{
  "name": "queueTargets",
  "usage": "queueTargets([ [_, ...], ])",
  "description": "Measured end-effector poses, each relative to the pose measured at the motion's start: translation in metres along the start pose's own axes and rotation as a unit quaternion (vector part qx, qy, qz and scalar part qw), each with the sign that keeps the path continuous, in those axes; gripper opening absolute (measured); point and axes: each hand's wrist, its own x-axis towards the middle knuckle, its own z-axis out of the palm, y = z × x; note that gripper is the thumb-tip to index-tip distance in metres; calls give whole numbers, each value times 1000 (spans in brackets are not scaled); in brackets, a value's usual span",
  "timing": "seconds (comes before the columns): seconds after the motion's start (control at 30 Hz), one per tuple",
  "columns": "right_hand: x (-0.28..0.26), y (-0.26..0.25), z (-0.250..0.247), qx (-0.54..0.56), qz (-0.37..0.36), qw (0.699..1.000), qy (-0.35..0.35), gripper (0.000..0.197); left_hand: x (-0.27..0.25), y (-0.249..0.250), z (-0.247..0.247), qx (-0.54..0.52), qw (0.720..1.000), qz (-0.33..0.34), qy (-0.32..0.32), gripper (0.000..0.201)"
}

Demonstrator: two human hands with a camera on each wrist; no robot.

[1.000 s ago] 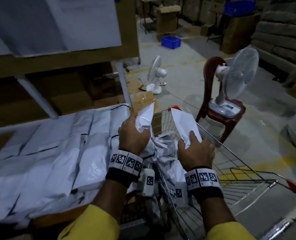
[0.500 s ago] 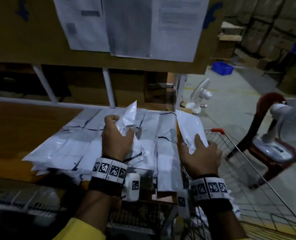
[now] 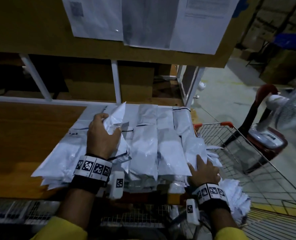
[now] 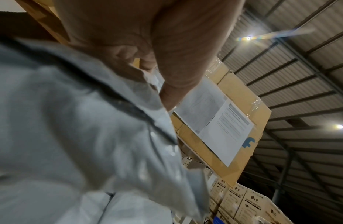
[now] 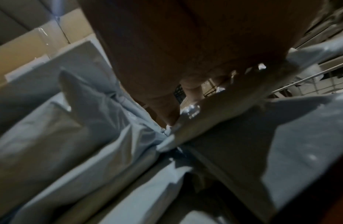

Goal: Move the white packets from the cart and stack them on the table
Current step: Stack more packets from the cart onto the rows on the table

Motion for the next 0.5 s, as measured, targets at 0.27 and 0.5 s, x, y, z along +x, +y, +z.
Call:
queueTargets([
  [0.27, -2, 3, -3, 112, -83, 990, 6, 78, 12, -23, -8, -10, 1000, 10, -7, 53],
  [0.5, -7, 10, -1, 129, -78, 988, 14, 81, 1, -25, -9, -9, 1000, 1, 1, 56],
])
